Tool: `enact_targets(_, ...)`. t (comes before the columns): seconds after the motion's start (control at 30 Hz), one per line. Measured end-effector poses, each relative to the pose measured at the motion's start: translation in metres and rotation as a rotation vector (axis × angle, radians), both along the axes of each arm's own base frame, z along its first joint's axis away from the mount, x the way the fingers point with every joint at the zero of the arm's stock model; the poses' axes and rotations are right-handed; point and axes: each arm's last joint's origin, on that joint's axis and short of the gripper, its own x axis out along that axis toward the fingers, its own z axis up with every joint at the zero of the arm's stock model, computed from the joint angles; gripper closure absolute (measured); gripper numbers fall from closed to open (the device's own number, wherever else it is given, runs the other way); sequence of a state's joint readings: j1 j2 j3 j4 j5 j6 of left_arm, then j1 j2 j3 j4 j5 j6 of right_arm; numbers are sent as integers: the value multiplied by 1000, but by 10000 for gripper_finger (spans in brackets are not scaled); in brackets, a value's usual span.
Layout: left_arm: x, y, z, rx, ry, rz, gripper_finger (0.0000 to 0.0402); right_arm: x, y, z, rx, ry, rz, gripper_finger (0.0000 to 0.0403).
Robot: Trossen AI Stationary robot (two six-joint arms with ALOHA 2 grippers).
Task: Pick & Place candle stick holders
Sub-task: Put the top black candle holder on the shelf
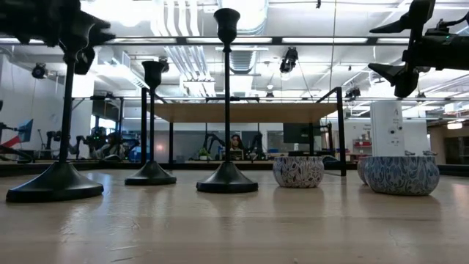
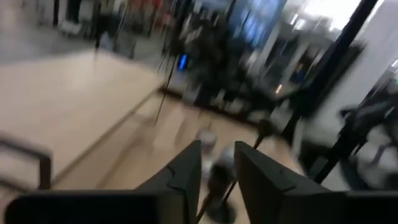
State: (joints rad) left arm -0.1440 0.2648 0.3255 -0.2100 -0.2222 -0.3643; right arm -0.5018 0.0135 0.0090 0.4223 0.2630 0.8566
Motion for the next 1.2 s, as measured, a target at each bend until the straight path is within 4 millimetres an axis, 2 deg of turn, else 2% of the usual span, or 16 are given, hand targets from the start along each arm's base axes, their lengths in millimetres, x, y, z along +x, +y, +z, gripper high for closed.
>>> enact_targets(0.2, 13, -2, -19, 78, 155, -18, 270, 0, 0, 0, 0, 0, 0, 37)
enact_targets(0.43, 19, -4, -57, 126, 325, -84, 270, 0, 0, 0, 0, 0, 0, 37)
enact_targets(0.63, 23, -5, -76, 120, 285, -89, 270, 0, 0, 0, 0, 0, 0, 37)
enact_targets(0.73, 27, -7, -76, 121, 223, -137, 271, 0, 0, 0, 0, 0, 0, 37)
enact_targets(0.87, 31, -9, -78, 172, 233, -201, 271, 0, 0, 0, 0, 0, 0, 37)
enact_targets(1.2, 43, -11, -80, 235, 203, -213, 270, 0, 0, 0, 0, 0, -1, 37)
